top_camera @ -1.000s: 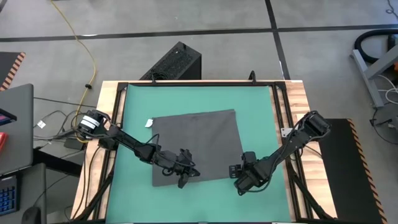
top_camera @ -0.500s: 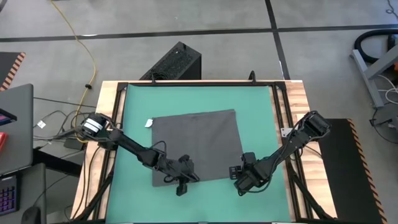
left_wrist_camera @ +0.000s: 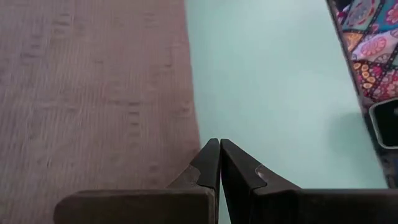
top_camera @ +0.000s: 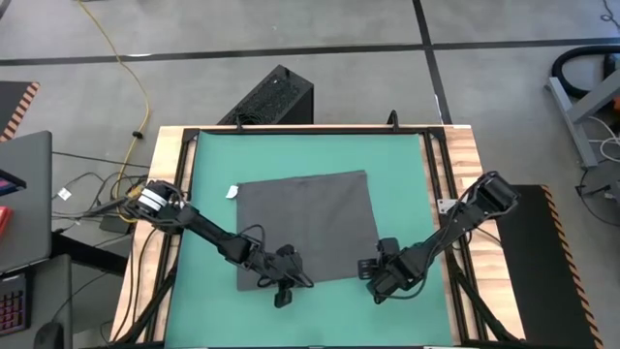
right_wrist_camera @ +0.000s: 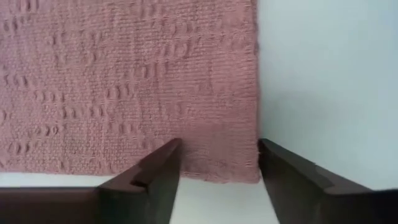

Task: Roll towel
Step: Roll the gray towel on the table

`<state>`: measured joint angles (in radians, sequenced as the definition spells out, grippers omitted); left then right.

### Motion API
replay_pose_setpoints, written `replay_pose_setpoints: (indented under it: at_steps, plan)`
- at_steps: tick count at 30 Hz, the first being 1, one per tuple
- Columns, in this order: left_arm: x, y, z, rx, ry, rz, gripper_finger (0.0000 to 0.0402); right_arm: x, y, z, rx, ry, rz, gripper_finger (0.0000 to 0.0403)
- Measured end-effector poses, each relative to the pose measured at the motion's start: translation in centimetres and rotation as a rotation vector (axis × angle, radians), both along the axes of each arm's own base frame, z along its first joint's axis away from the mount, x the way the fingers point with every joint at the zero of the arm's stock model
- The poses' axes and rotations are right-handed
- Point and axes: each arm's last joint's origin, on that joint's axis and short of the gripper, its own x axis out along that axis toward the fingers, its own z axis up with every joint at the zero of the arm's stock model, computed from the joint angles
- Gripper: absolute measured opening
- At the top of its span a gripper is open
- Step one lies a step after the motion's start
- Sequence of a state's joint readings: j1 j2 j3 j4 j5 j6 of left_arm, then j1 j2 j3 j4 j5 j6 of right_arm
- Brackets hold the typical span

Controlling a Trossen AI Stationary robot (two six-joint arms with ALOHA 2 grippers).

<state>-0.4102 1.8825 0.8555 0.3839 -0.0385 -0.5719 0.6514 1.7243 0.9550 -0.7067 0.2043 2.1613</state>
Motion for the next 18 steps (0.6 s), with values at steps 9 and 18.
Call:
replay_pose_setpoints:
  at_steps: [9,18]
  plan:
    - [0.1,0.3,-0.7,0.014,0.027,0.002,0.0000,-0.1,0.1,-0.1,0.002,0.004,-0.001,0.0057]
    - [0.1,0.3,-0.6,0.009,0.022,0.003,0.0000,0.8,0.4,1.0,0.010,0.003,0.066,0.0020]
